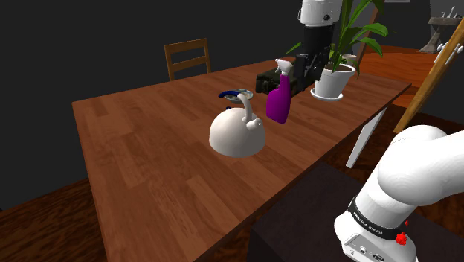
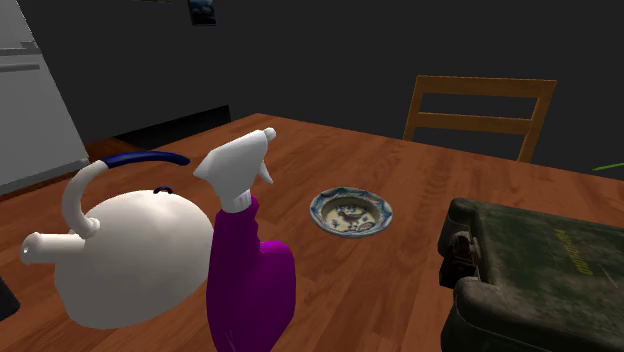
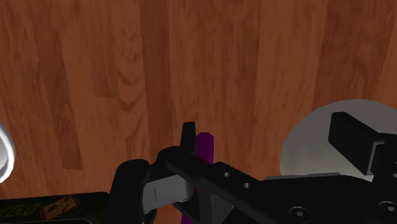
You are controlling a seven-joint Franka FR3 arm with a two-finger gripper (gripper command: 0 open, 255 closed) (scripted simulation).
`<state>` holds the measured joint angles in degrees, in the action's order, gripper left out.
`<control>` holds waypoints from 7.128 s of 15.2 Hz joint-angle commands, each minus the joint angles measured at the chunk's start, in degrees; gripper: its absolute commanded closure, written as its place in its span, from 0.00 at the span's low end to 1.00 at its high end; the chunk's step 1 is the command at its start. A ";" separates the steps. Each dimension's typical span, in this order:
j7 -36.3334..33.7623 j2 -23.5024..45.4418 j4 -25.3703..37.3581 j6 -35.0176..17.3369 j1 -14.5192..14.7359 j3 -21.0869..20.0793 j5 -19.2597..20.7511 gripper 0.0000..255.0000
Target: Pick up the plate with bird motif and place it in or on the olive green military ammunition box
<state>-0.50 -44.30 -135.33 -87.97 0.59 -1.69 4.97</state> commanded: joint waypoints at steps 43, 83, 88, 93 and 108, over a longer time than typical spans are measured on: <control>9.40 62.09 36.17 -30.08 0.71 0.30 10.49 0.00; 13.98 59.69 54.25 -10.06 1.16 -0.09 8.85 1.00; 14.71 60.35 58.55 -6.48 1.30 -0.11 8.79 1.00; 20.71 58.69 56.33 -8.46 -2.87 2.06 7.96 1.00; 39.69 63.06 62.87 -10.21 -15.53 8.49 4.18 1.00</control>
<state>37.80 17.99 -73.01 -97.69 -13.95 6.38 9.51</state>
